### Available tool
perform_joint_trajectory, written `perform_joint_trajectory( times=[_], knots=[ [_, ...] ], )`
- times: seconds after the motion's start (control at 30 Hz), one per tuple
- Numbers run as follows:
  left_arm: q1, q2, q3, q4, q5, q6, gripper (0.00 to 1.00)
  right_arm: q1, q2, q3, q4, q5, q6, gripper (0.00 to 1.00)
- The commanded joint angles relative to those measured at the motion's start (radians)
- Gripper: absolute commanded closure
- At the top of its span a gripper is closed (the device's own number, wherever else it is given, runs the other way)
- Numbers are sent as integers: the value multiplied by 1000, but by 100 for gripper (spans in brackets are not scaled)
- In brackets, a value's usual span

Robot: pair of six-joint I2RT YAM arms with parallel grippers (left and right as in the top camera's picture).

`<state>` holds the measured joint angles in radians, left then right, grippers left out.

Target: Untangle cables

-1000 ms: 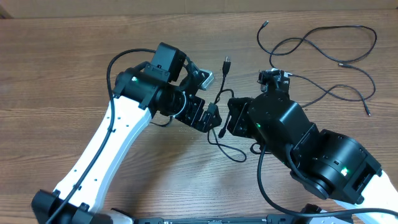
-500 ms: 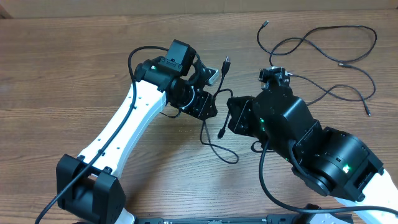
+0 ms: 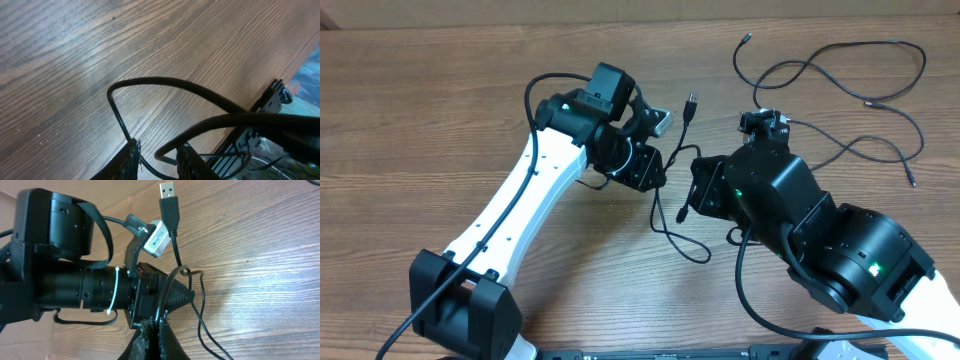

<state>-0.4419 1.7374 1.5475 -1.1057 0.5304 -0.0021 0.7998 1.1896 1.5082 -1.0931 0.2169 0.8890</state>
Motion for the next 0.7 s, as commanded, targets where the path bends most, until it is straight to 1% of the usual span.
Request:
perform_joint_trajectory(
  times=[0.0, 0.07, 0.13, 0.4, 0.47, 0.5, 0.53, 0.6, 0.67],
  knots=[
    [-1, 1, 29, -1, 13, -2, 71, -5, 0, 25, 7, 19, -3, 96],
    [-1, 1, 29, -1, 24, -3, 66, -5, 0, 25, 7, 13, 0, 96],
    [-1, 1, 29, -1, 43, -2, 64, -5, 0, 25, 10, 1, 0, 96],
    [-1, 2, 29, 39, 47, -6, 65, -5, 0, 25, 19, -30, 0, 96],
    [-1, 2, 29, 45, 47, -5, 69, -5, 0, 25, 19, -33, 0, 96],
    [-1, 2, 29, 47, 47, -6, 73, -5, 0, 25, 19, -35, 0, 96],
    [-1, 2, 29, 47, 47, -6, 79, -5, 0, 25, 19, -36, 0, 96],
    [-1, 2, 29, 47, 47, -6, 95, -5, 0, 25, 18, -35, 0, 96],
    [1, 2, 29, 44, 47, -6, 96, -5, 0, 25, 16, -35, 0, 96]
  ],
)
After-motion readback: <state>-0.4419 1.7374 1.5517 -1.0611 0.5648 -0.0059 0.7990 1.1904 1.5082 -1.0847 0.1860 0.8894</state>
